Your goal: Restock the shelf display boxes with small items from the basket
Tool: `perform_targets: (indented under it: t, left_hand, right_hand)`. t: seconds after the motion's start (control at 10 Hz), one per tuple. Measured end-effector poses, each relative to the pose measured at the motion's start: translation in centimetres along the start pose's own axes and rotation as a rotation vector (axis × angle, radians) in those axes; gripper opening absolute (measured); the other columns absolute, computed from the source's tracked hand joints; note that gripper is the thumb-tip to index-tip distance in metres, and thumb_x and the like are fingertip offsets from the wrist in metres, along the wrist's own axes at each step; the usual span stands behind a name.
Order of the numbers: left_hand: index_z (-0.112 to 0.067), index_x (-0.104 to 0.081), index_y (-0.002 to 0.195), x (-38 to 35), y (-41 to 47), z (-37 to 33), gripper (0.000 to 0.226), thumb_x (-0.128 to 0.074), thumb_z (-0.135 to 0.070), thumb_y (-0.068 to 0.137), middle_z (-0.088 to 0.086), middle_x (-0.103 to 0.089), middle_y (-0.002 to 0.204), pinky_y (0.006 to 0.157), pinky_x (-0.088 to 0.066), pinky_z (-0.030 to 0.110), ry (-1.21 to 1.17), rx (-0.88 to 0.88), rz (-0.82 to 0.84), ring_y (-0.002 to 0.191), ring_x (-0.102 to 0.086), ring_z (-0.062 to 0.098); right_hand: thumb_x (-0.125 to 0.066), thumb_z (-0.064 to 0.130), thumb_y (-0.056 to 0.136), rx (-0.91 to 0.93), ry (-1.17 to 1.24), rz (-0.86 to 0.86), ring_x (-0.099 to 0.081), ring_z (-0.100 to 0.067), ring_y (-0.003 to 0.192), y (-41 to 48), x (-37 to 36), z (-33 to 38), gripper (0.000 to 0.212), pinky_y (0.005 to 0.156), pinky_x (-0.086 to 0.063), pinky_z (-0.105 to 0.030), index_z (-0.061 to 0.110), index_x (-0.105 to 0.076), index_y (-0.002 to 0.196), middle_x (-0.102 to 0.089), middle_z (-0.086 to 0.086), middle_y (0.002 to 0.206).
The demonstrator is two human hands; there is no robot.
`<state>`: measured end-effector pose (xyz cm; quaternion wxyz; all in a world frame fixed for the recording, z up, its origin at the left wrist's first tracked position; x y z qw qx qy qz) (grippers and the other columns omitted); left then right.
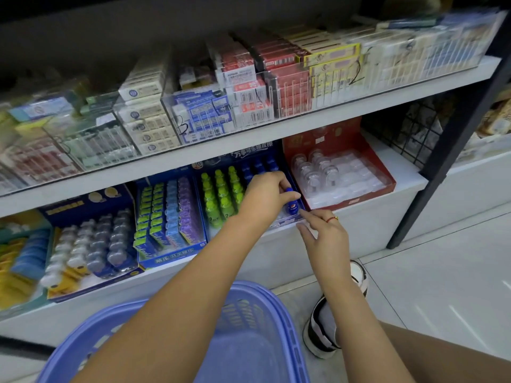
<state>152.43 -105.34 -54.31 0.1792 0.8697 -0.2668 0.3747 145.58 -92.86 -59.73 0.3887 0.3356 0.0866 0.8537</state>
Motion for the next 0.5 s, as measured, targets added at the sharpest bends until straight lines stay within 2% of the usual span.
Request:
perform_targets:
  t: [0.1,0.3,0.4,0.5]
  left_hand:
    - [-0.005,-0.066,0.088,-0.3,0.2,-0.1,0.026,-0.076,-0.026,0.078,0.012,-0.070,0.085,0.078,-0.053,0.040,0.070,0.018,0.030,0.081,-0.066,0.026]
    - [-0.005,-0.064,0.094,-0.9,0.4,0.1,0.030,-0.074,-0.030,0.080,0.013,-0.070,0.092,0.079,-0.052,0.037,0.178,0.069,0.094,0.087,-0.065,0.027]
    - [-0.005,-0.064,0.099,-0.8,0.0,0.0,0.031,-0.073,-0.029,0.082,0.014,-0.069,0.096,0.082,-0.052,0.038,0.172,0.078,0.097,0.090,-0.064,0.028]
    - [-0.003,-0.063,0.109,0.1,-1.3,0.2,0.036,-0.070,-0.028,0.084,0.012,-0.068,0.103,0.083,-0.049,0.032,0.058,0.050,0.018,0.096,-0.063,0.025]
  right_hand:
    - [-0.066,0.007,0.085,-0.010,-0.031,0.007,-0.059,-0.016,0.091,0.0,-0.1,-0.1,0.030,0.078,-0.036,-0.012,0.011,-0.067,0.115,-0.062,-0.005,0.107]
    - [-0.061,0.013,0.089,-0.060,-0.037,0.026,-0.059,-0.017,0.091,0.0,-0.6,-0.1,0.029,0.080,-0.041,-0.018,0.010,-0.065,0.118,-0.060,-0.006,0.108]
    - [-0.059,0.015,0.089,-0.097,-0.078,0.105,-0.059,-0.020,0.090,0.3,-0.8,-0.1,0.032,0.079,-0.041,-0.020,0.010,-0.063,0.120,-0.060,-0.009,0.109]
    - [-0.061,0.016,0.088,-0.158,-0.099,0.171,-0.052,-0.014,0.077,0.2,-0.2,0.2,0.034,0.070,-0.030,-0.012,0.013,-0.062,0.122,-0.063,-0.012,0.103]
Point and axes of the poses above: each hand's wrist, its own y-axis towards the middle knuckle, its own x-axis out of the back of the hand, z = x × y, the point moved 9 cm from there along y, towards the middle knuckle
